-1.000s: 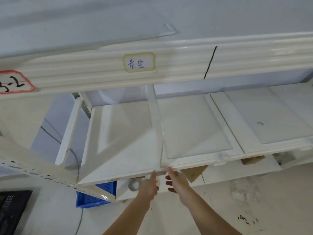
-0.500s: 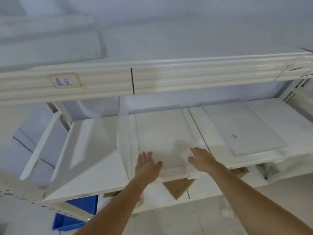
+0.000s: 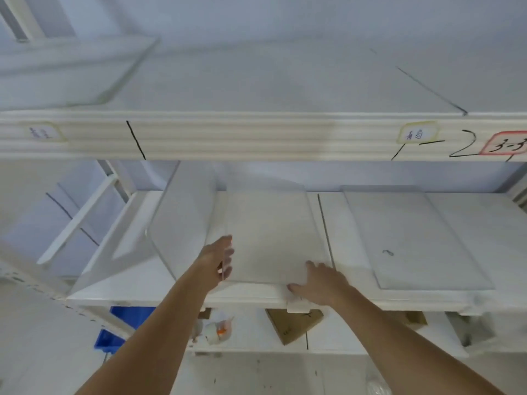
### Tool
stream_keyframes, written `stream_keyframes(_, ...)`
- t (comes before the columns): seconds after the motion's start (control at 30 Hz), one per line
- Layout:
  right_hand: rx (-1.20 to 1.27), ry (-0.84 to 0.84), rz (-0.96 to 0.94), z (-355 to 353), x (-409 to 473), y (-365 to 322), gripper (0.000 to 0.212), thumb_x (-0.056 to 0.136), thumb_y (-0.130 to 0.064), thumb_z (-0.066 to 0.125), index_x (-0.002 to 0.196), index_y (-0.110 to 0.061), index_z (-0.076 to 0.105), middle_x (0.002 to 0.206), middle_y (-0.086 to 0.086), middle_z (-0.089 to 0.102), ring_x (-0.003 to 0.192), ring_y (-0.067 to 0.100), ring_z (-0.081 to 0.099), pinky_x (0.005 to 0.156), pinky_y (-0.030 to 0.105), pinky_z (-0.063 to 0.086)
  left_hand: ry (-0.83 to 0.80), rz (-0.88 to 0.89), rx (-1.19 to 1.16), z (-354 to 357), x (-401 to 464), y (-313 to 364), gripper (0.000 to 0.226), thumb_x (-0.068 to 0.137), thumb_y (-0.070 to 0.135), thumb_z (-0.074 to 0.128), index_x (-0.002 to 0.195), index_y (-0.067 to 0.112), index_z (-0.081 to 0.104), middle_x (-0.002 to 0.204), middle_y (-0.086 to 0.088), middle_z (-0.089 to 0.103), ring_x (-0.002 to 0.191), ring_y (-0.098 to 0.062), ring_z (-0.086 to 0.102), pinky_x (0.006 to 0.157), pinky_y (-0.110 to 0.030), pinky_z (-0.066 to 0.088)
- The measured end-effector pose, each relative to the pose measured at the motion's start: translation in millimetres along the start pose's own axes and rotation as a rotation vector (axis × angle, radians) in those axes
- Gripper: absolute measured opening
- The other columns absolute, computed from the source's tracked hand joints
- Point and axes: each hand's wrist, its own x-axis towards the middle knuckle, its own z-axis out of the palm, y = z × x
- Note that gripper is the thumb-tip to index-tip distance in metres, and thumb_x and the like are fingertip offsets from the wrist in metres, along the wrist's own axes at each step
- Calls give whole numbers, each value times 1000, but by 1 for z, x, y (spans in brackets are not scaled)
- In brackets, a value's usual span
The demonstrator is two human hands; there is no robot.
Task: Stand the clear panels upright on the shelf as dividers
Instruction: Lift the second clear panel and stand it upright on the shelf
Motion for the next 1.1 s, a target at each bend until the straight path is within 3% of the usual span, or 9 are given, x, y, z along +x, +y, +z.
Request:
stream_keyframes(0.1,-145,135,-108,-16,-12,-7,79,77,-82,49,112,-12,58,95,4,67,81,25,64,66,33,47,-242,88,-181,22,-32,17,40,94,48,61,107,13,74,87,-4,70,63,-18,61,59,-30,52)
stream_keyframes(0.2,-65,262,-115,-29,-22,-21,54,96,-57,39,113,-10,59,93,7,67,86,28,68,69,33,51,-388,259,-134,52,-60,24,28,98,33,56,105,15,76,89,-5,73,71,-23,68,67,-35,54)
stream_keyframes(0.27,70,254,-85,-36,-25,-23,42,98,-43,40,110,-9,62,91,7,68,86,28,68,76,36,58,-406,397,135,67,-62,14,24,97,11,56,113,18,72,103,-7,74,88,-28,71,79,-40,57)
stream_keyframes(0.33,291,218,-68,-42,-28,-20,38,96,-37,45,107,-7,65,97,11,72,85,30,69,79,40,60,-393,506,674,77,-47,-8,52,94,1,58,141,22,53,133,-11,63,109,-28,65,93,-38,55)
stream_keyframes(0.43,528,184,-54,-49,-34,-16,30,97,-31,51,104,-6,68,97,13,75,84,29,73,77,40,61,-488,475,1080,92,-38,-40,97,90,19,71,161,31,6,151,-7,49,119,-25,62,99,-33,50)
stream_keyframes(0.57,552,157,-35,-52,-41,-14,32,96,-30,52,98,-2,67,92,16,74,81,29,72,75,40,60,-463,525,1126,115,-28,-56,111,88,38,72,158,39,-15,136,-8,65,106,-25,70,99,-40,53)
stream_keyframes(0.8,525,120,-46,-49,-47,-7,30,96,-32,49,91,-6,62,86,12,70,68,23,63,63,35,51,-509,564,1112,115,-29,-61,106,94,32,68,159,34,-16,140,-6,62,109,-25,68,99,-33,50)
stream_keyframes(0.93,519,115,-54,-47,-49,-8,33,97,-29,48,67,-15,47,65,3,55,53,15,48,51,26,38,-519,551,1114,113,-27,-63,105,95,30,67,158,33,-18,143,-6,60,110,-25,67,100,-32,49)
stream_keyframes(1.1,539,98,-28,-45,-49,-8,29,97,-27,48,75,-10,52,71,6,58,56,18,50,52,28,39,-517,559,1126,111,-28,-66,107,94,31,67,157,37,-19,135,-6,65,101,-22,69,98,-36,53)
